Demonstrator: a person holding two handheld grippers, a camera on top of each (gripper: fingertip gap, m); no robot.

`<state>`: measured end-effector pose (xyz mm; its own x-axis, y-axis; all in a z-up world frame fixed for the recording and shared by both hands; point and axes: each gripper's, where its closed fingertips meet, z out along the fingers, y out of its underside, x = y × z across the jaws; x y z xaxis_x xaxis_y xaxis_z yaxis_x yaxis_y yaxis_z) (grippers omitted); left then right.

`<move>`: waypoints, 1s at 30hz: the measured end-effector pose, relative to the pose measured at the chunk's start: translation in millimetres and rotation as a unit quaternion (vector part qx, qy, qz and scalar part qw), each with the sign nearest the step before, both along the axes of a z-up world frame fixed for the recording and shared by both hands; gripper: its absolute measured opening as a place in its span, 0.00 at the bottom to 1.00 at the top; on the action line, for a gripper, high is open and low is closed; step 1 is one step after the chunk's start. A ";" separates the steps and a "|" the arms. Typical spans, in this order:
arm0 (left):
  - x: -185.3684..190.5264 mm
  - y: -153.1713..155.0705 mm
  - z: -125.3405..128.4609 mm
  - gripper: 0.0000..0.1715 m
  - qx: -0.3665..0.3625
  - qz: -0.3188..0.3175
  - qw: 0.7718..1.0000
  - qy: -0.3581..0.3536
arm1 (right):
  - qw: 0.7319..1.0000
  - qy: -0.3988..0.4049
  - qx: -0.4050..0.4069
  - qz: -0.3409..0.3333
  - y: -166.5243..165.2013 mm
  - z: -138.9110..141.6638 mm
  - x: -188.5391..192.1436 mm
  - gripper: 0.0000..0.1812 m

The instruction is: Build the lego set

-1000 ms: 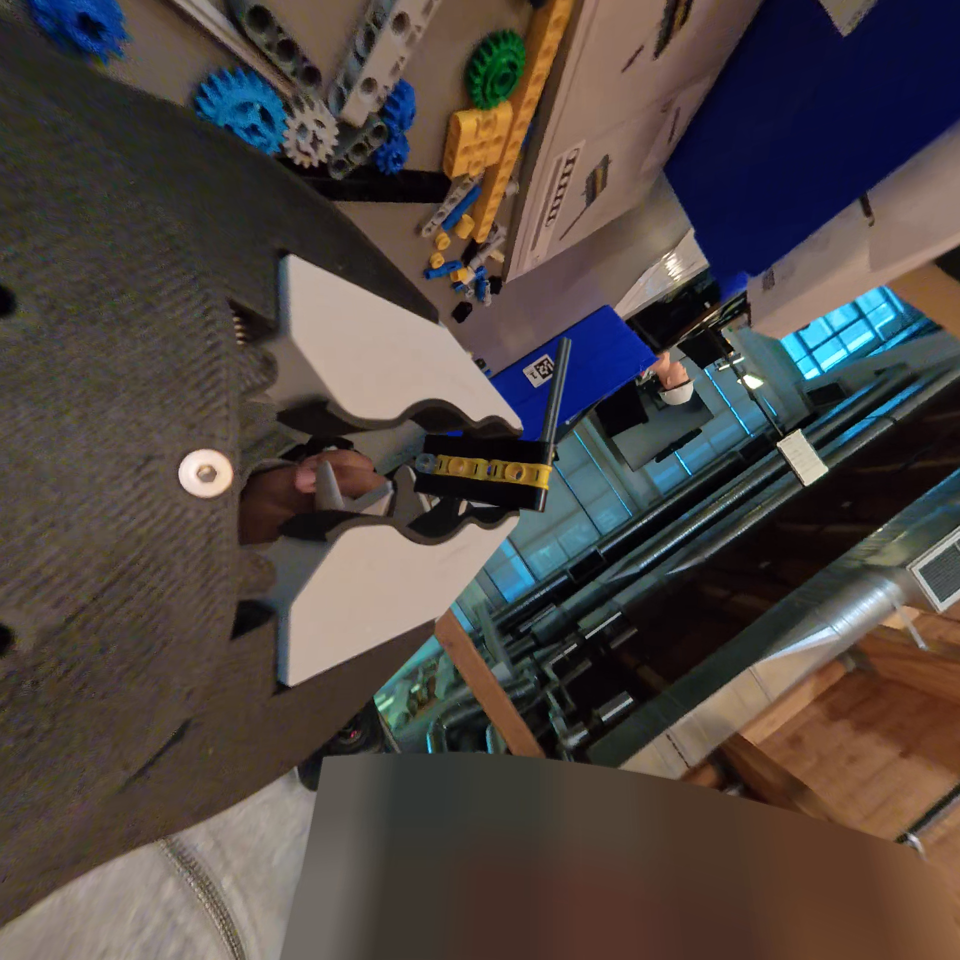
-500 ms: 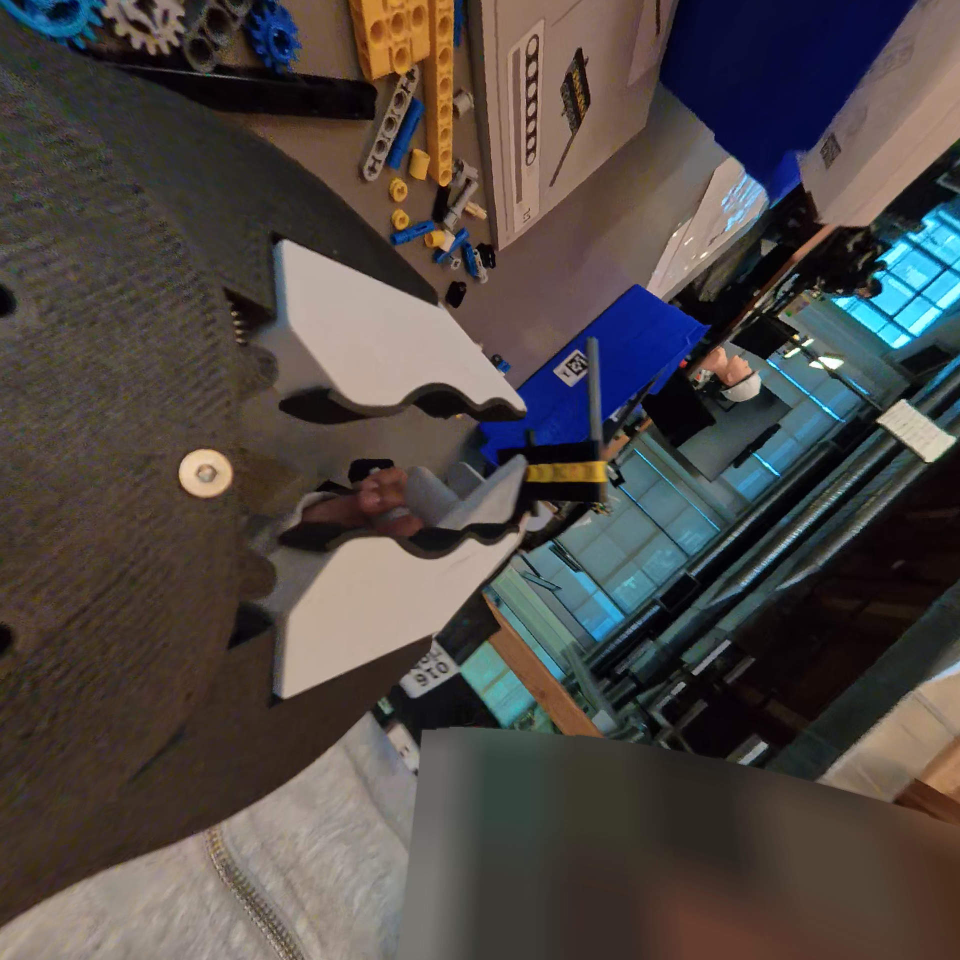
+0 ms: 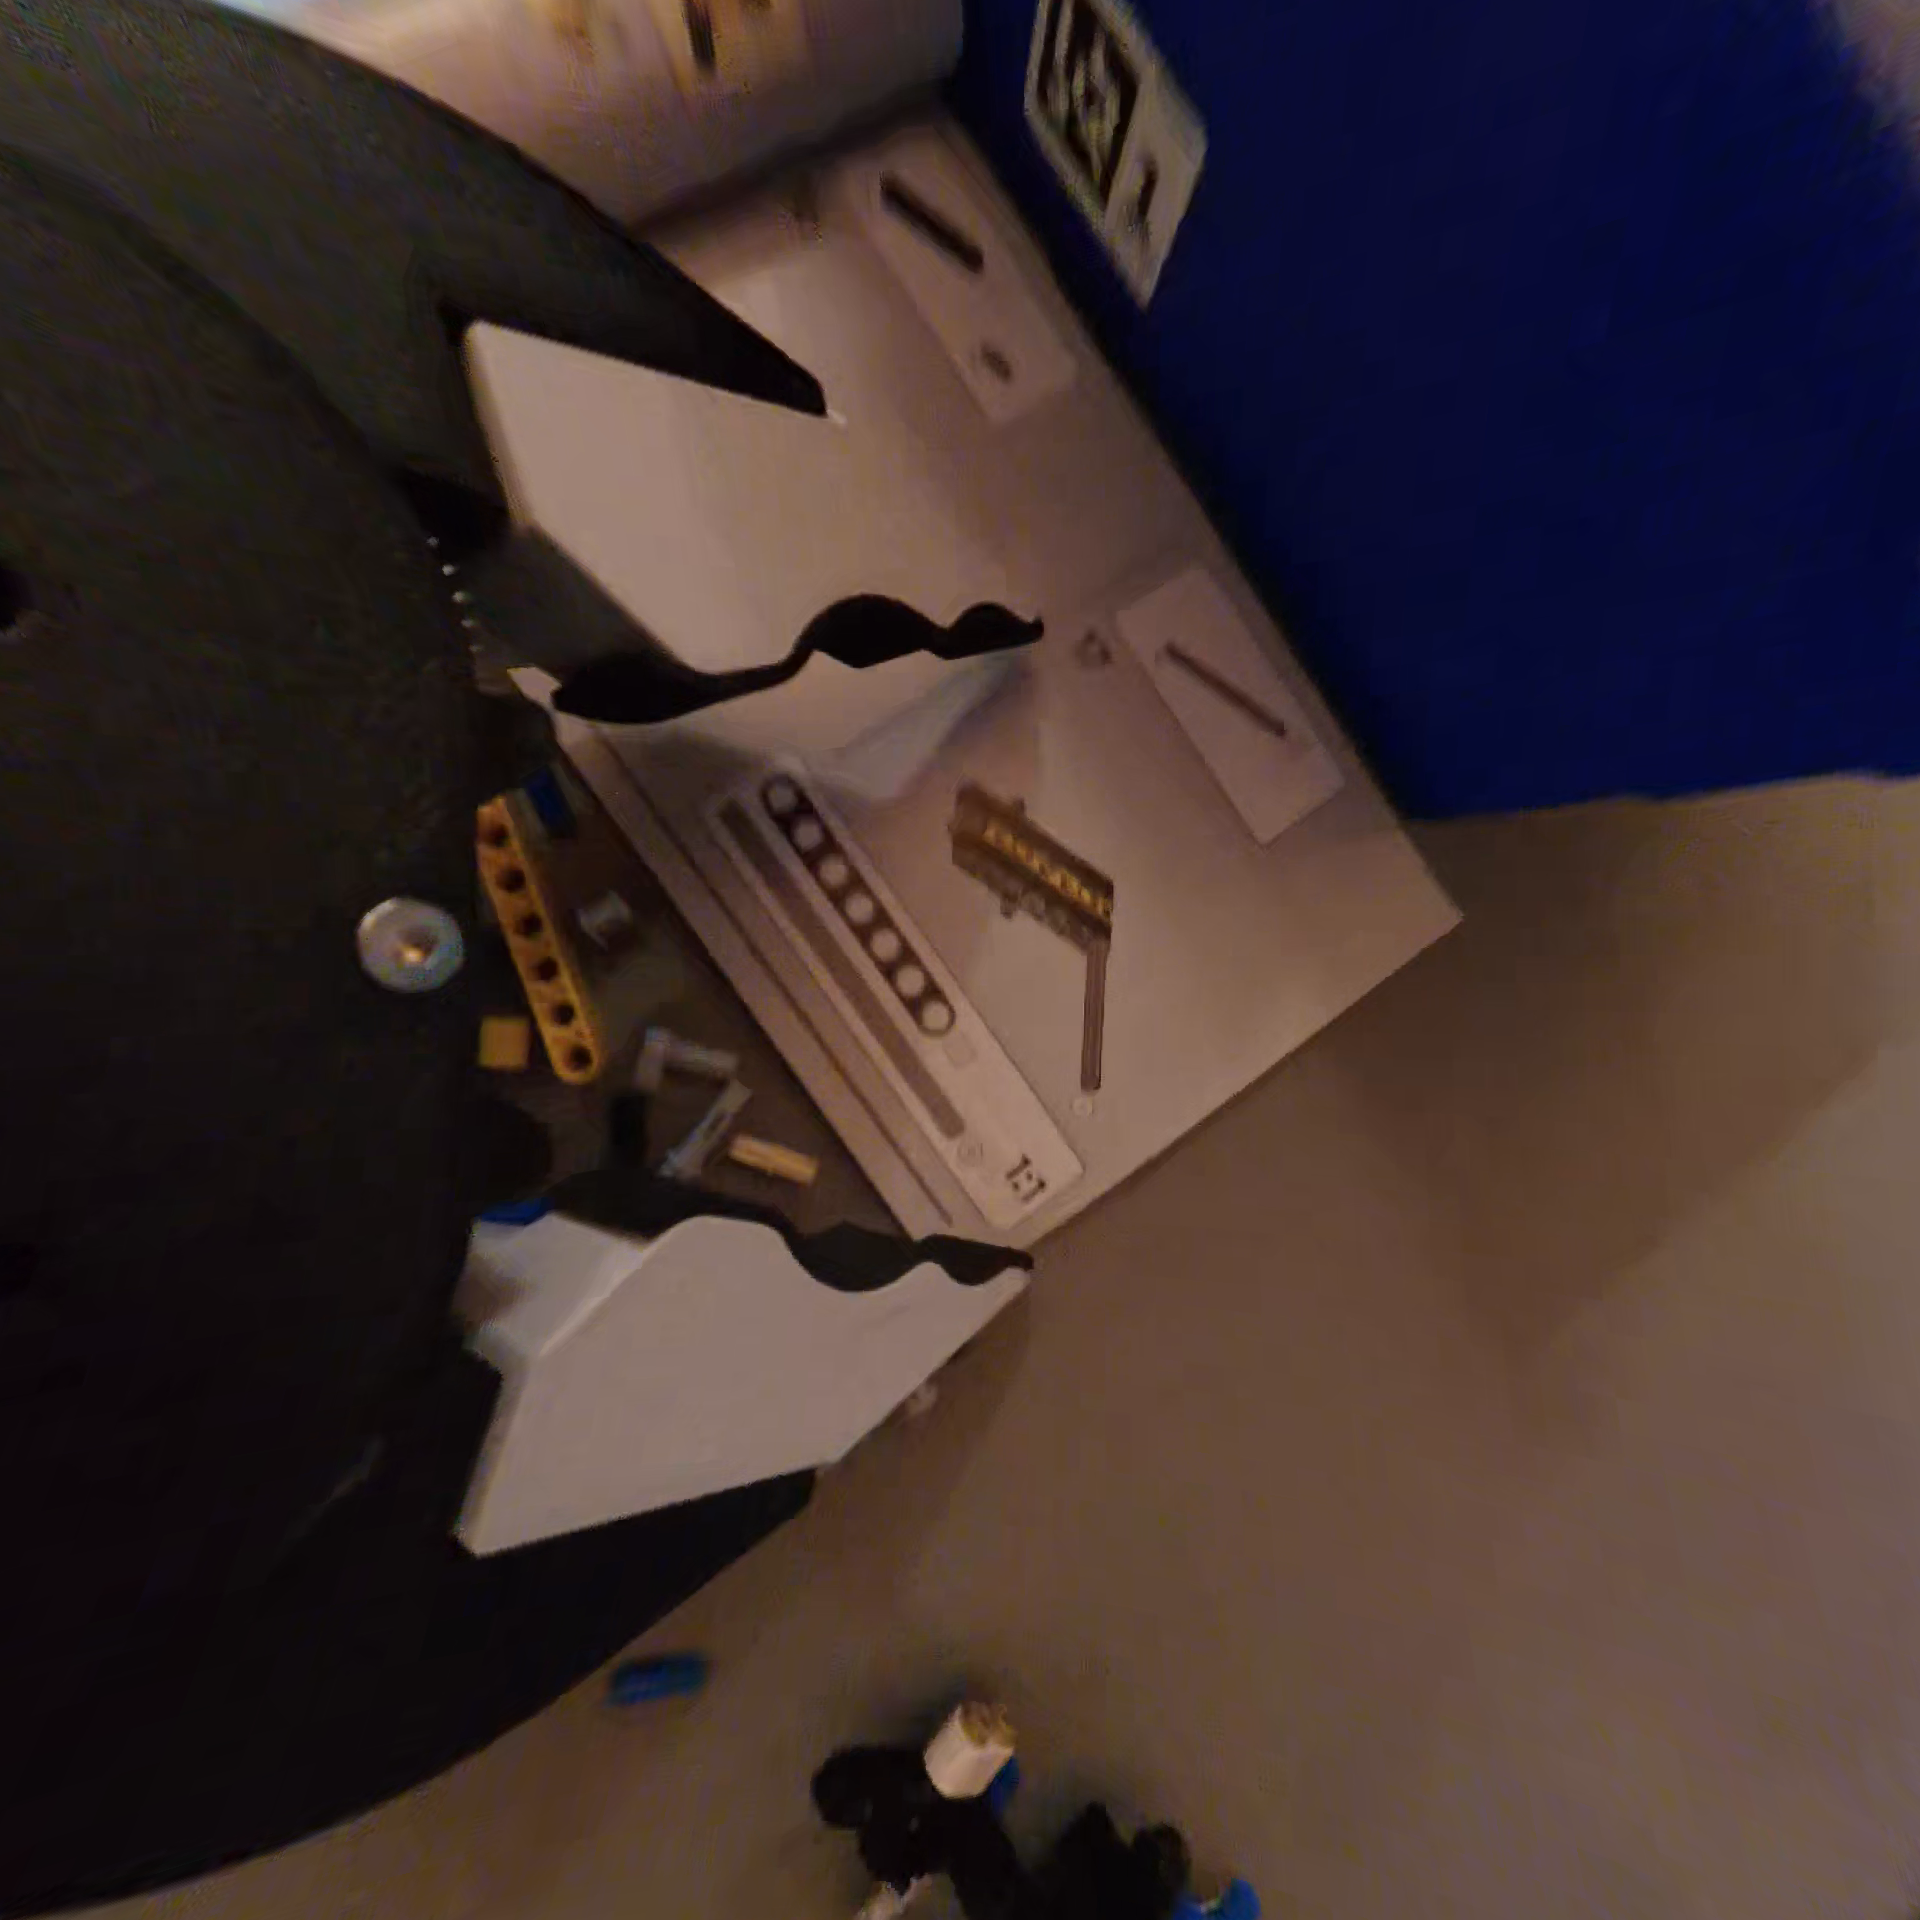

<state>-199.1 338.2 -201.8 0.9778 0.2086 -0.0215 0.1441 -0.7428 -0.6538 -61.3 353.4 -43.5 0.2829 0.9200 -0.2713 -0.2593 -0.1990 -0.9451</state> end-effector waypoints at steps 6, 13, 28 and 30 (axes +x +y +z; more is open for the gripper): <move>2.5 0.8 -5.6 0.67 -0.013 0.011 1.000 -0.011 | 0.999 0.024 -0.029 0.000 14.8 -0.1 11.2 0.03; 10.5 2.8 2.2 0.57 0.010 0.016 0.999 -0.045 | 0.994 0.063 -0.084 0.010 30.9 -0.6 23.7 0.02; -9.2 -9.8 -0.8 0.50 0.016 0.048 0.999 -0.010 | 0.992 0.064 -0.100 0.030 30.8 -5.7 19.3 0.03; -11.7 -10.7 -0.5 0.47 0.015 0.050 0.999 -0.008 | 0.993 0.063 -0.097 0.029 30.4 -5.2 19.2 0.03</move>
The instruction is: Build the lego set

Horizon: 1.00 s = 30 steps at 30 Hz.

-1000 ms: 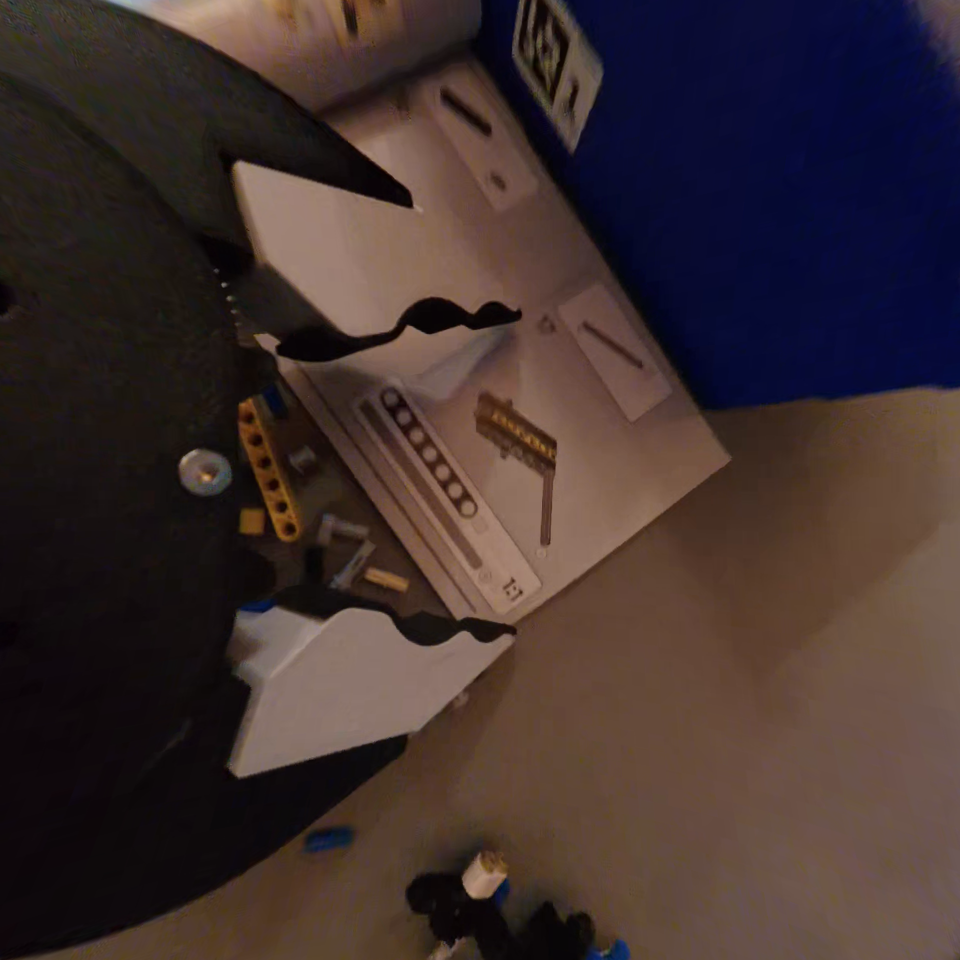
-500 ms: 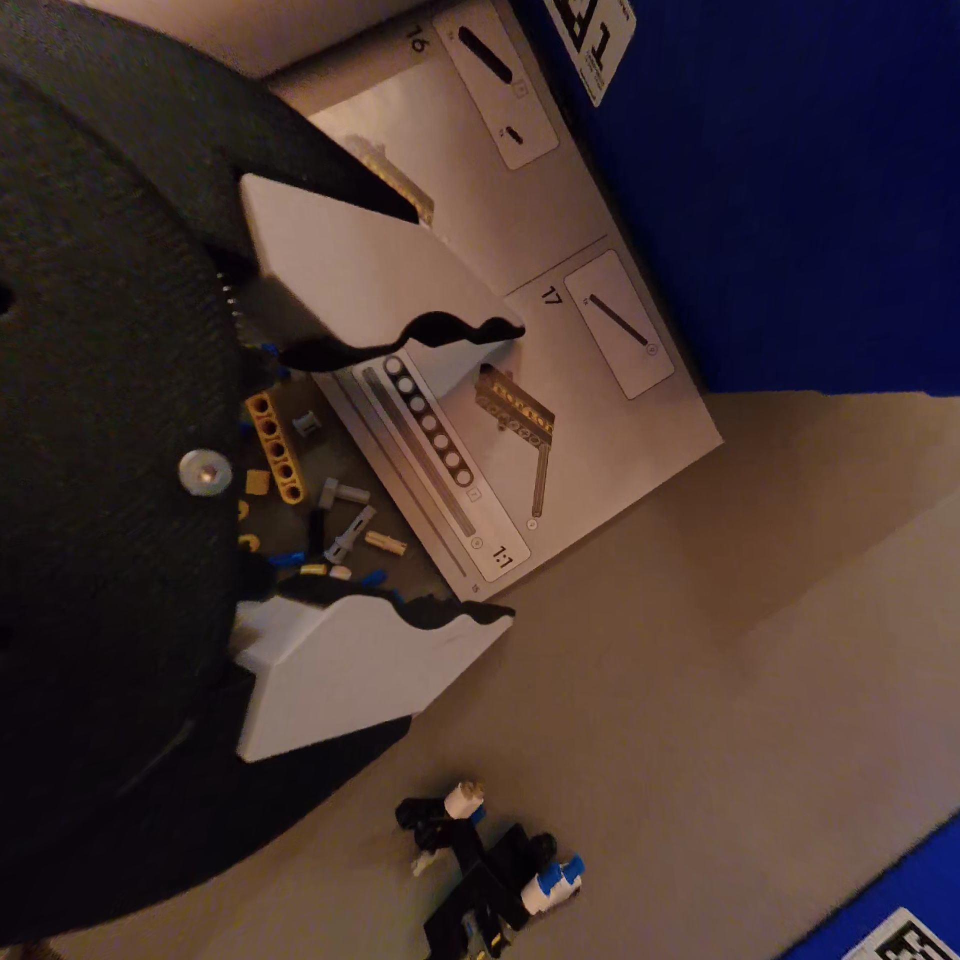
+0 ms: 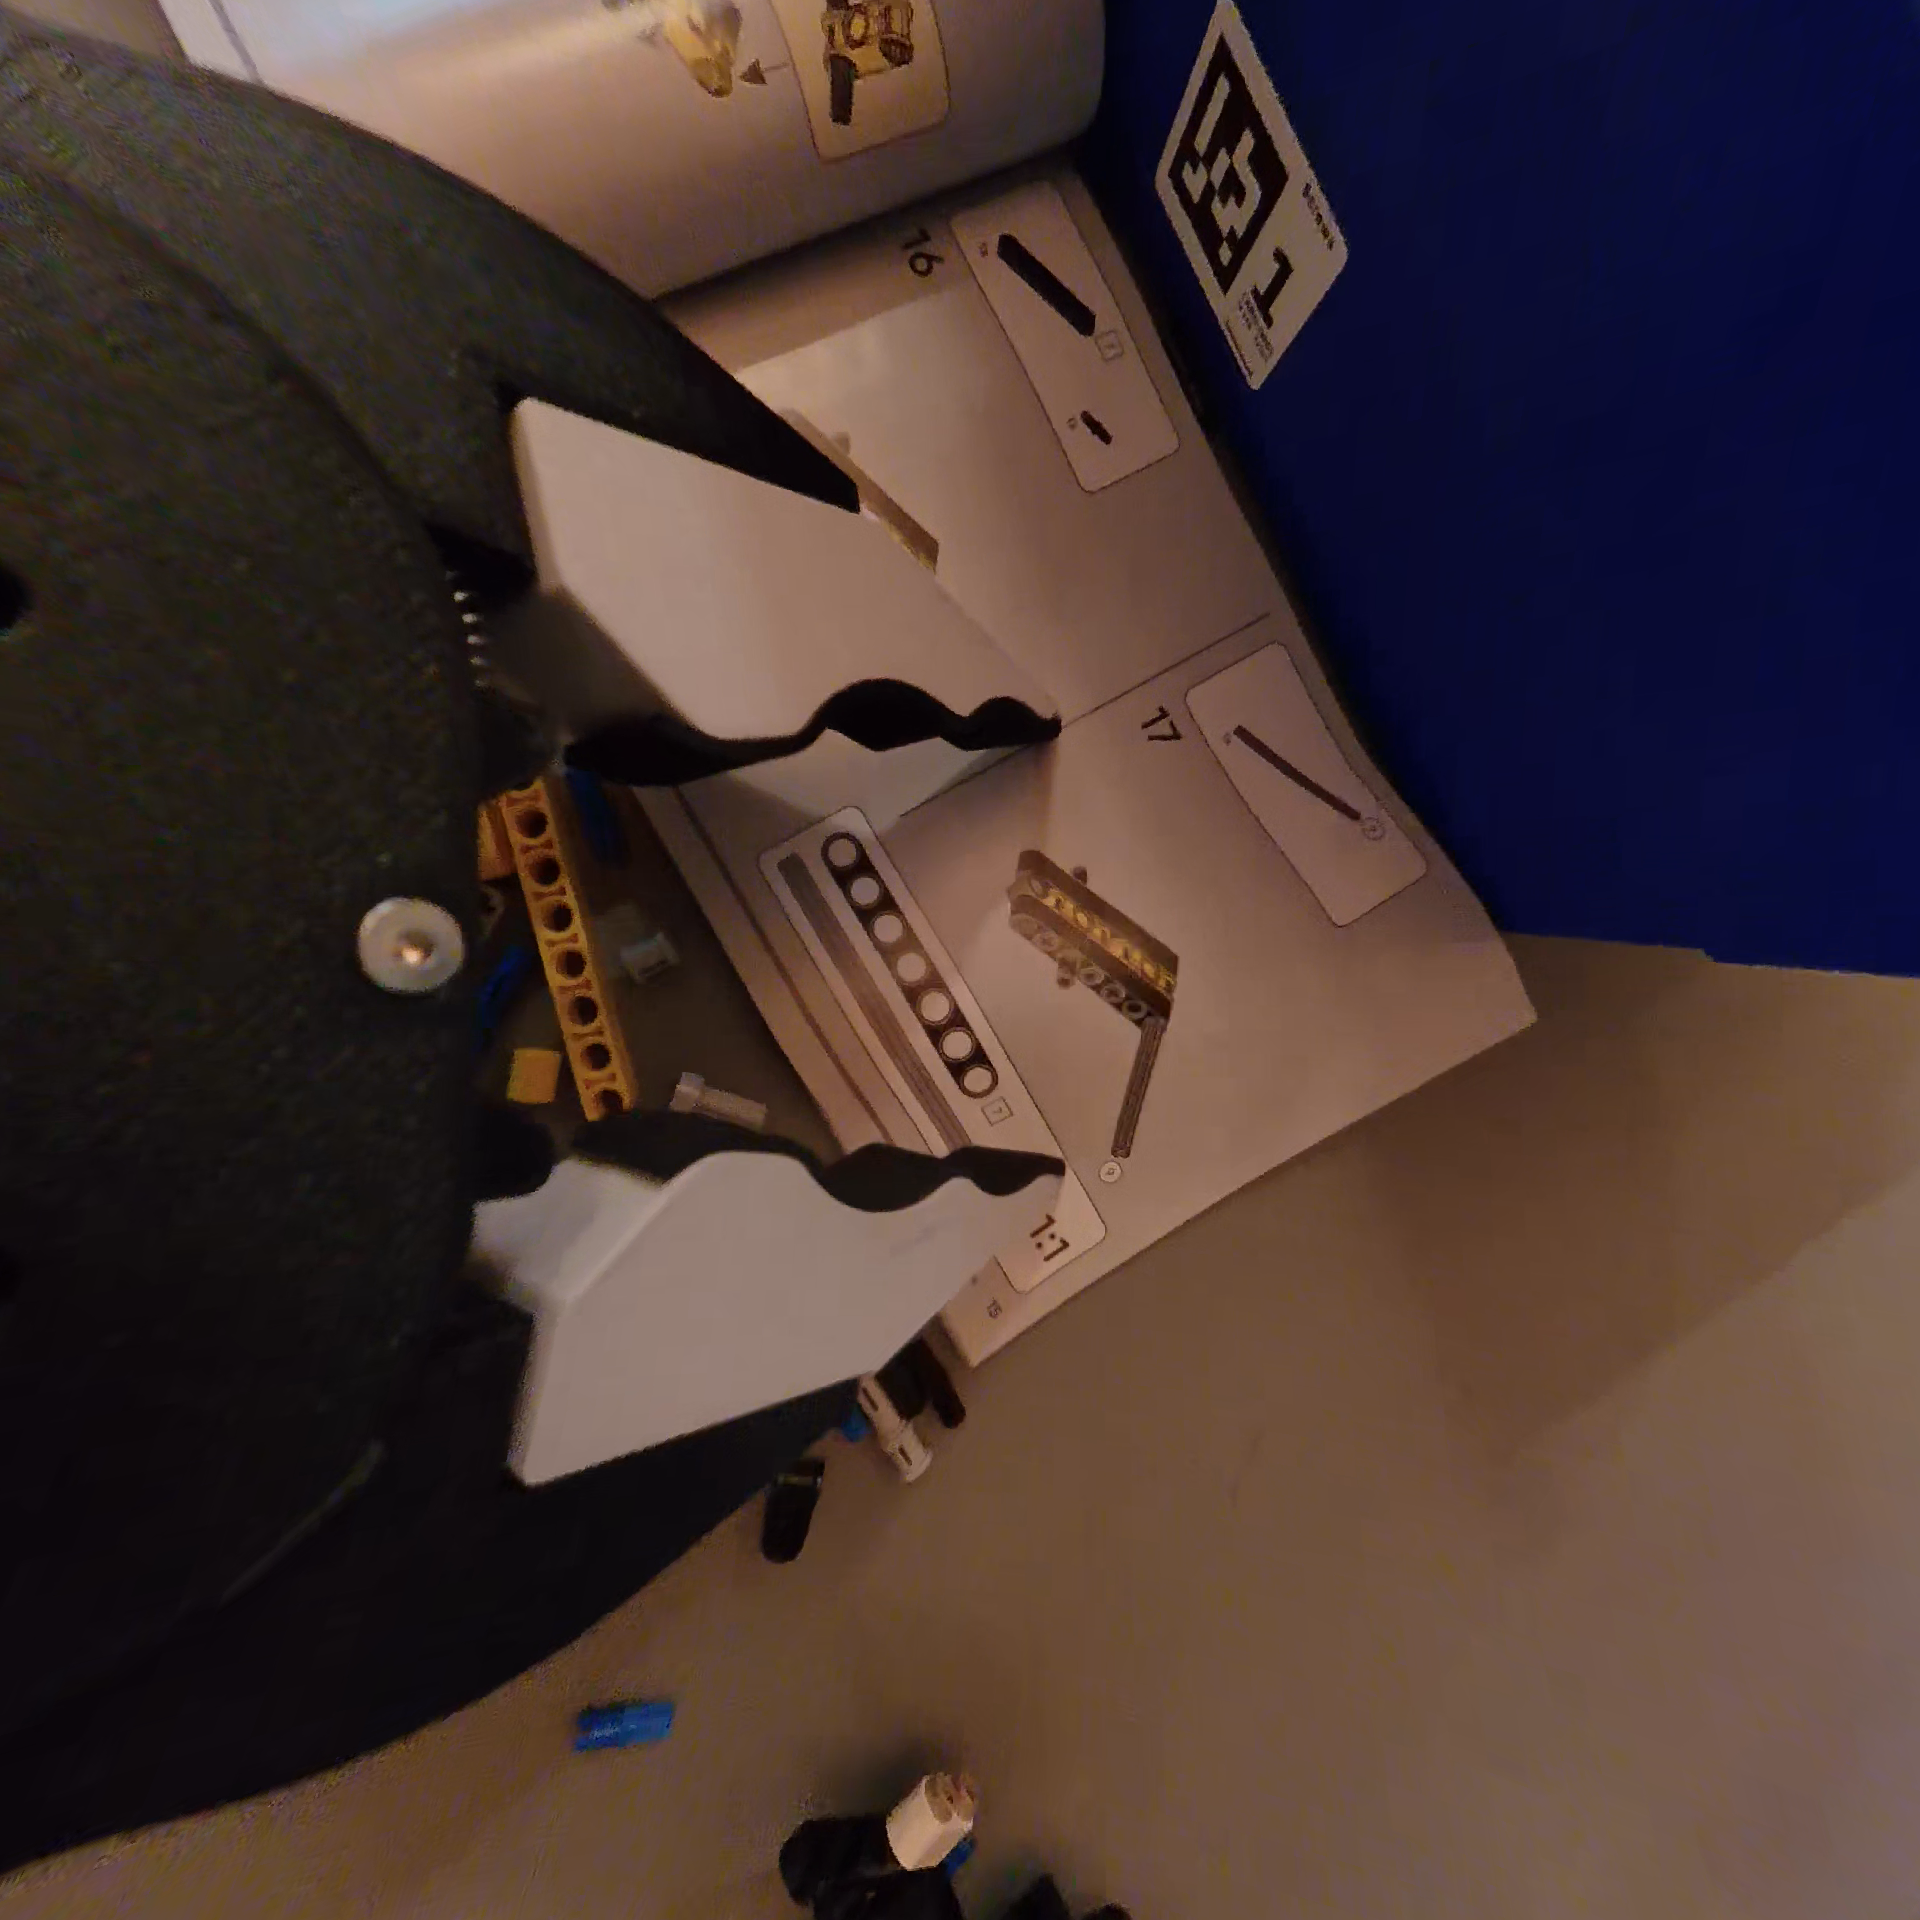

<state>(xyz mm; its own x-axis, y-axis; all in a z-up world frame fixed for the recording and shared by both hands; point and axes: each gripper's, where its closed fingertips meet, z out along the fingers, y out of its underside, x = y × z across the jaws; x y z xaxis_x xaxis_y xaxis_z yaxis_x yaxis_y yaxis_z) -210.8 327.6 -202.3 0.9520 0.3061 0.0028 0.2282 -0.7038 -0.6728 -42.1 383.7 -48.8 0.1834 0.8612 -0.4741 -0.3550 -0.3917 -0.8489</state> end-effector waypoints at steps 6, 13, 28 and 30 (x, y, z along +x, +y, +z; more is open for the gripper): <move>-0.6 2.2 2.1 0.26 0.005 -0.003 1.000 0.003 | 0.999 -0.031 -0.007 0.005 2.0 -10.6 -4.3 0.00; -3.0 5.5 5.6 0.00 0.016 -0.003 1.000 0.007 | 0.999 -0.047 -0.022 0.002 8.5 -18.8 -4.1 0.00; -31.7 -36.8 89.6 0.00 0.242 0.037 0.952 -0.180 | 0.999 -0.042 0.004 -0.013 10.8 -13.3 2.7 0.00; -55.1 -65.6 105.2 0.00 0.297 0.069 0.924 -0.229 | 0.999 -0.045 0.011 -0.012 8.7 -12.9 1.7 0.00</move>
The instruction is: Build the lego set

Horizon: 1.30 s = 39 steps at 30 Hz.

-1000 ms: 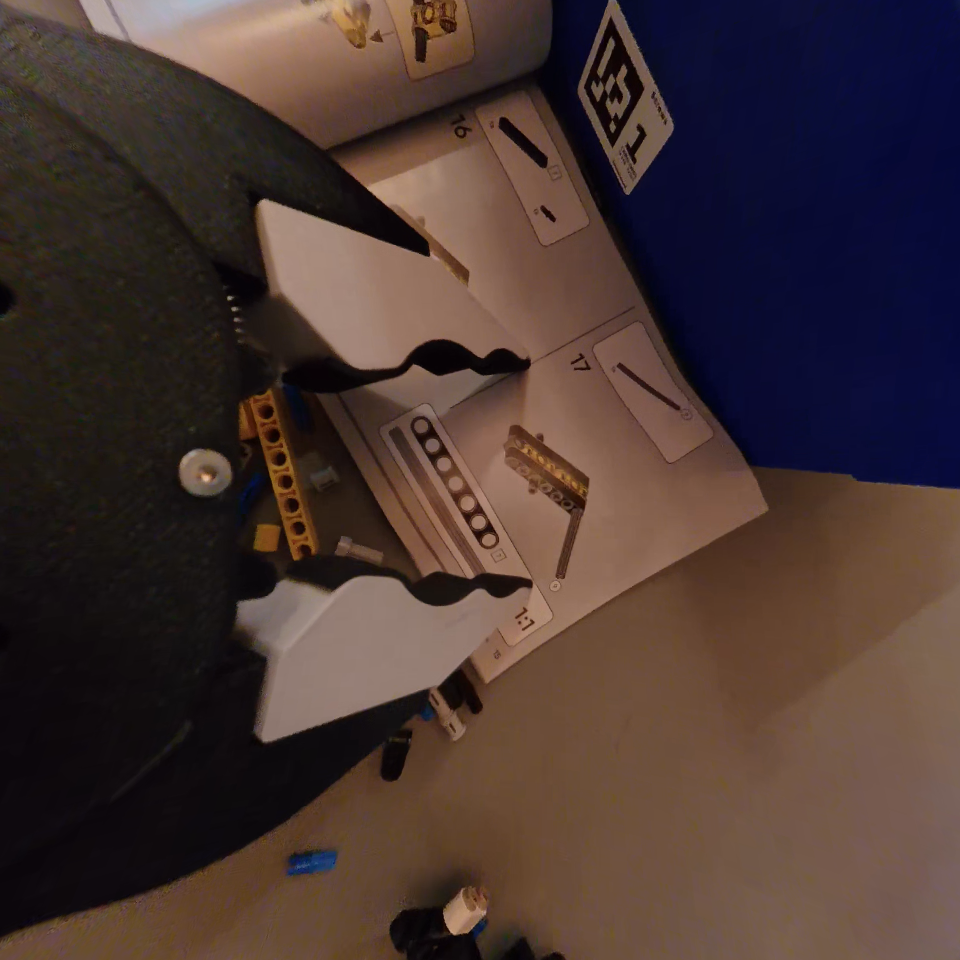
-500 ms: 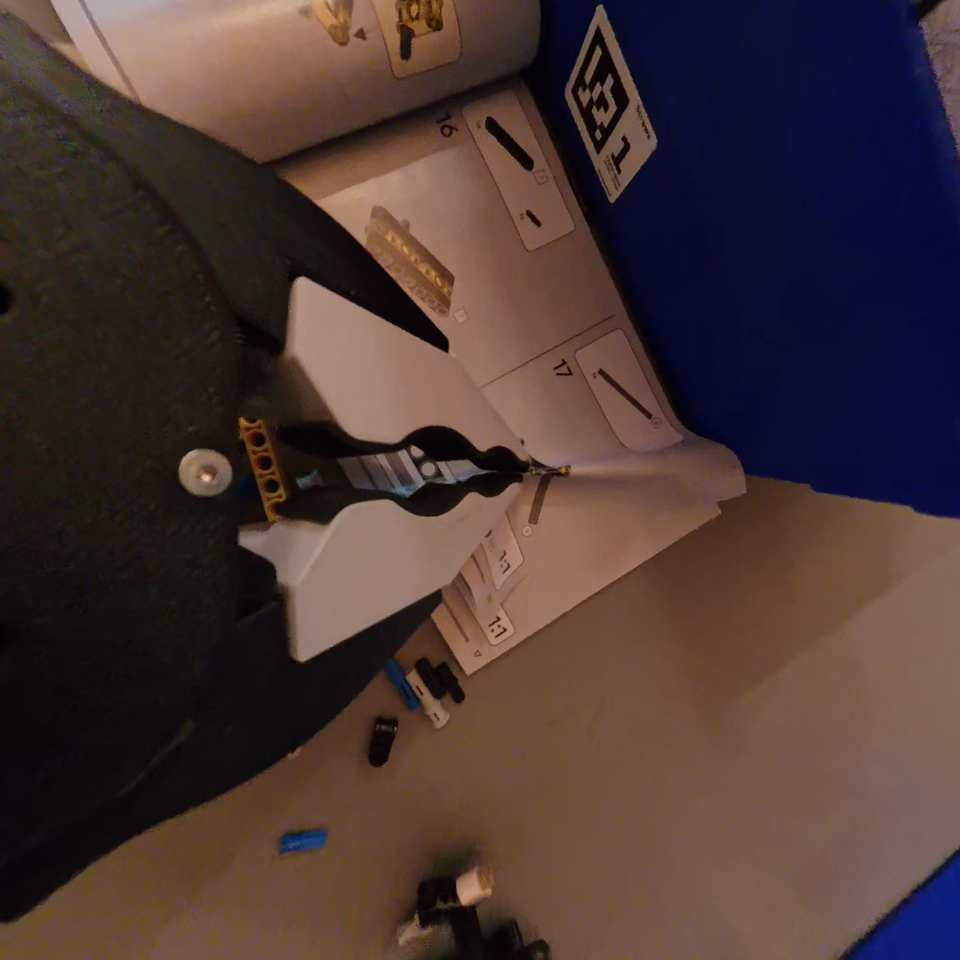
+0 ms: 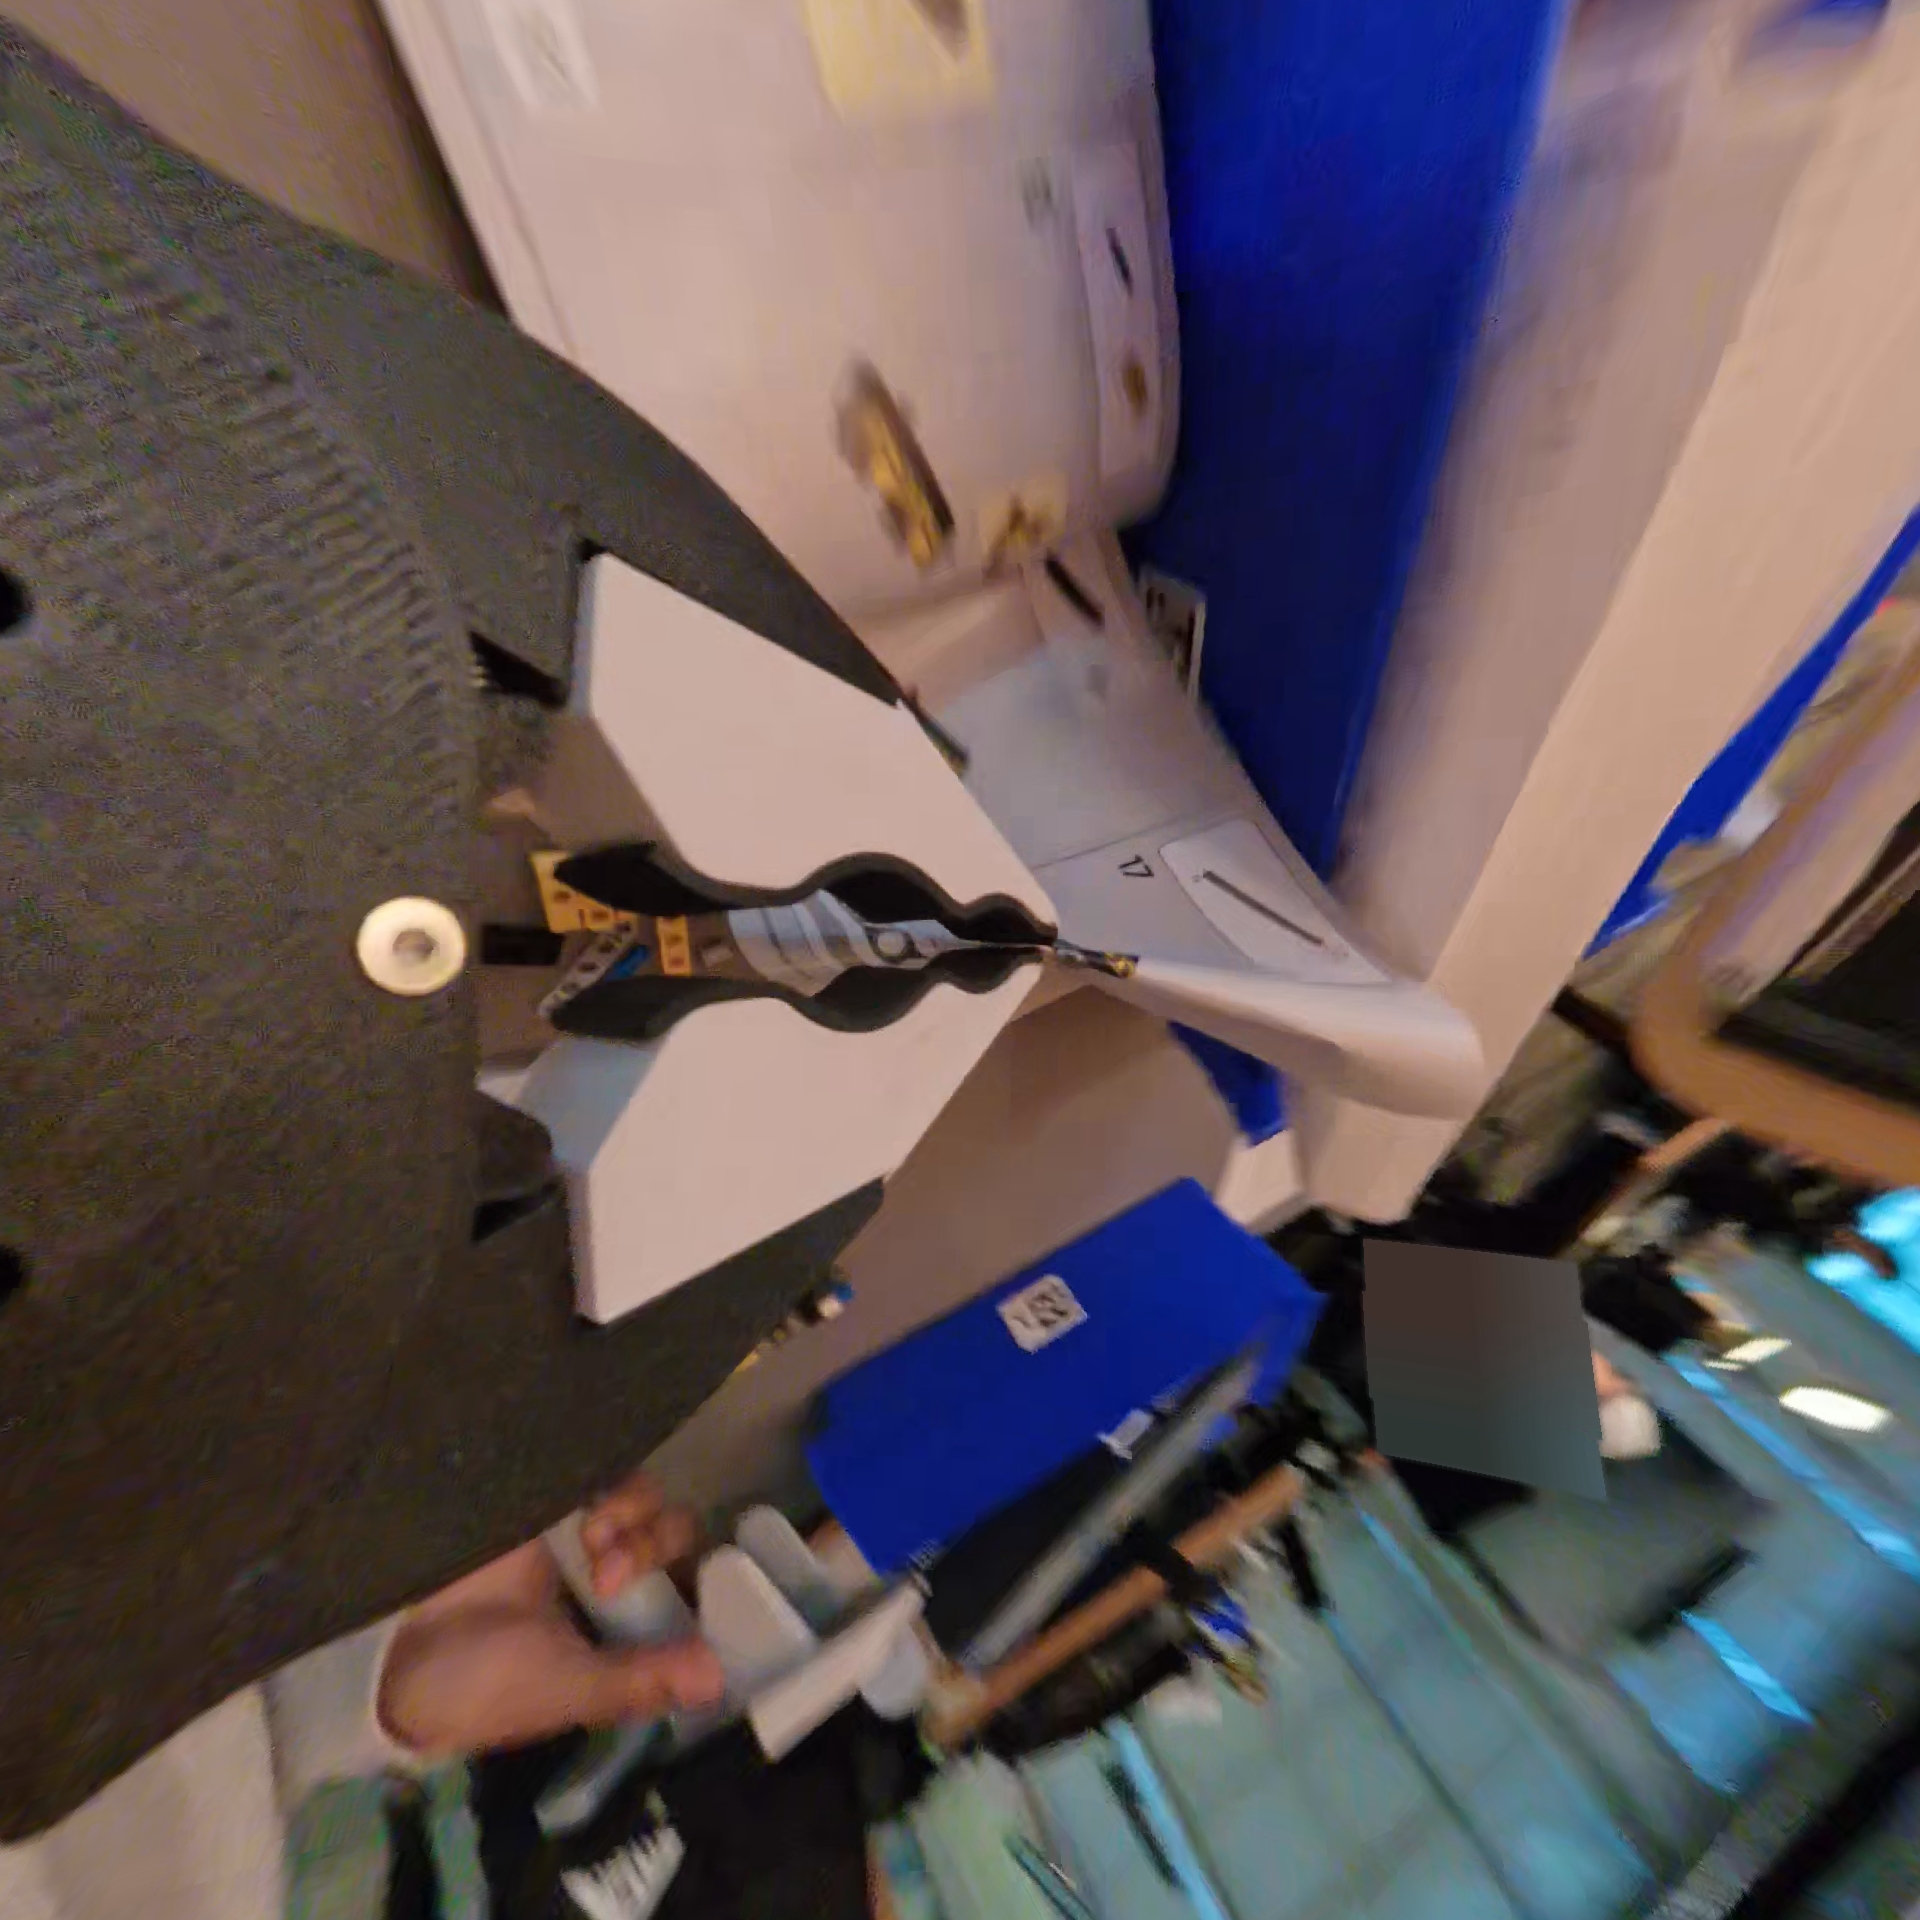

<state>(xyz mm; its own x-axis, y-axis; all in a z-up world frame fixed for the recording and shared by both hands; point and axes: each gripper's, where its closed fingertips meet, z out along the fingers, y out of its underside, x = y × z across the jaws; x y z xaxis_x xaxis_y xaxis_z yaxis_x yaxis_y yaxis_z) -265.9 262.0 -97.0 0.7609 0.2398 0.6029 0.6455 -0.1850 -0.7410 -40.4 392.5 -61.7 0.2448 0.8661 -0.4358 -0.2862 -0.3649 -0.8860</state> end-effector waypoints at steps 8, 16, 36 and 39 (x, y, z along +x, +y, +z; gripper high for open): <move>-135.7 -149.3 -44.7 0.02 -0.021 0.175 0.974 -0.141 | 0.998 -0.015 0.059 0.019 -25.3 10.9 -11.2 0.00; -87.0 -122.2 19.2 0.14 0.022 0.049 0.998 0.017 | 0.986 -0.071 0.139 0.060 -69.0 12.0 -55.1 0.01; -67.4 -88.0 -103.9 0.01 -0.242 -0.088 0.959 0.116 | 0.837 -0.465 0.123 0.260 -155.6 -125.4 -256.7 0.00; -67.3 -88.0 -103.7 0.01 -0.234 -0.089 0.961 0.115 | 0.832 -0.474 0.122 0.261 -158.9 -131.1 -266.7 0.00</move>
